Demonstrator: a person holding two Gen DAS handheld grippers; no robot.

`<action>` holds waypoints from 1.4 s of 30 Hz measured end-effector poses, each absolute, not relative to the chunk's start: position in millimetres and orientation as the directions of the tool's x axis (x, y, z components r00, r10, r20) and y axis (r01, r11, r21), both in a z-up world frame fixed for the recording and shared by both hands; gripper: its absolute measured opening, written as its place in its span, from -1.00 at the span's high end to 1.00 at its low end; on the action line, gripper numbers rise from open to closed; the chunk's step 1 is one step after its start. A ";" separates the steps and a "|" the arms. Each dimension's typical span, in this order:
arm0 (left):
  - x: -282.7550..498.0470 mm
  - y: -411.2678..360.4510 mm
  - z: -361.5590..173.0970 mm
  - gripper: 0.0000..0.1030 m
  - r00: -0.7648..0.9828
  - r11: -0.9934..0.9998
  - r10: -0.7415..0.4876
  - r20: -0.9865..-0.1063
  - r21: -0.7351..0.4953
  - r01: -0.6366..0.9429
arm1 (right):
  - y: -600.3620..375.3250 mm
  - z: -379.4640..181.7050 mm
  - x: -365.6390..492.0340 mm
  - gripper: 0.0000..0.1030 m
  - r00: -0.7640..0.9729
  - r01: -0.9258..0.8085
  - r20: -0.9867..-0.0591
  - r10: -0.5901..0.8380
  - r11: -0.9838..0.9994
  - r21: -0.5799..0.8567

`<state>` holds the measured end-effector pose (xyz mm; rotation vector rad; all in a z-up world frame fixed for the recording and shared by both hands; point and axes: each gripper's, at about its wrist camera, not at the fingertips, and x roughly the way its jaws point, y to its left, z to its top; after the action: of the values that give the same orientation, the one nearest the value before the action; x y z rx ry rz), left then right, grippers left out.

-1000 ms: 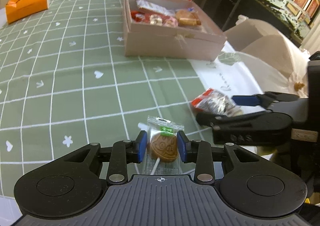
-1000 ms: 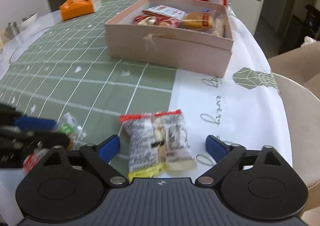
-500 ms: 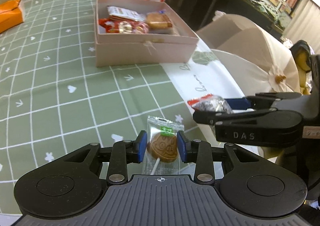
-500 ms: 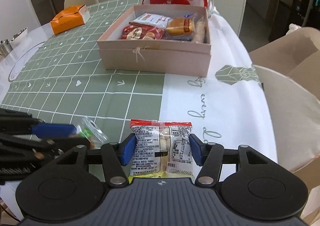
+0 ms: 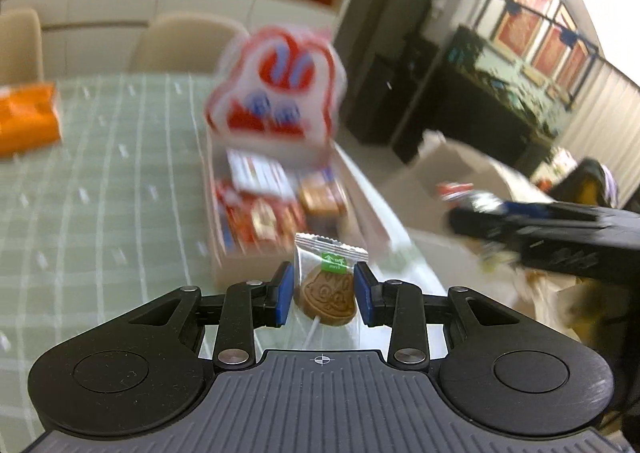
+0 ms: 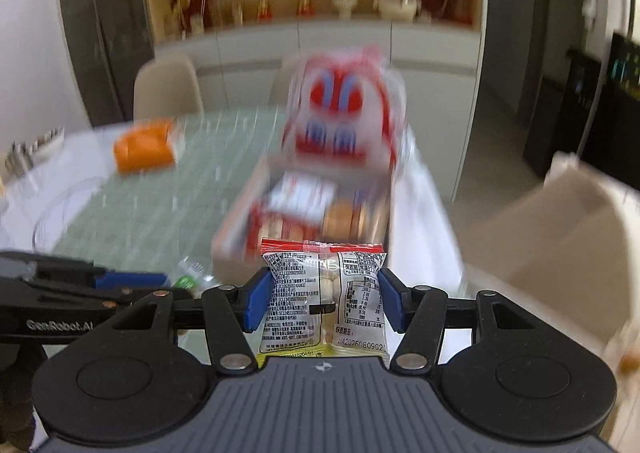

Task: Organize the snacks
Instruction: 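Carry the lollipop and peanut bags into the pink box and open both grippers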

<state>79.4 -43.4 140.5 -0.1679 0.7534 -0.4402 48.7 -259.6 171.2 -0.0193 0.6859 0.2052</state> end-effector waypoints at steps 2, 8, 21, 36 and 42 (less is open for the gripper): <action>97.8 -38.4 154.2 0.27 0.669 0.899 -0.437 -0.601 -0.314 0.305 | -263.1 194.7 59.4 -0.10 0.780 -0.194 -0.596 0.193 0.979 0.064; 152.2 -58.3 171.0 0.27 0.710 0.916 -0.397 -0.582 -0.293 0.272 | -274.0 230.3 84.0 -0.10 0.833 -0.183 -0.523 0.183 0.982 0.052; 235.3 -97.6 126.5 0.25 0.655 0.908 -0.417 -0.630 -0.316 0.274 | -290.5 204.0 125.1 -0.10 0.800 -0.208 -0.573 0.181 0.978 0.019; 176.3 -10.3 114.9 0.28 0.754 0.912 -0.309 -0.580 -0.406 0.061 | -244.7 138.1 226.8 -0.11 0.659 -0.268 -0.680 0.321 0.945 0.187; 122.9 -2.3 92.5 0.29 0.704 0.934 -0.279 -0.654 -0.354 0.041 | -222.1 103.1 274.8 -0.12 0.589 -0.212 -0.734 0.339 0.941 0.264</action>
<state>122.9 -2.3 92.5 -0.3268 0.7731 -0.1814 274.8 -222.1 103.1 0.1548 0.8858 0.3219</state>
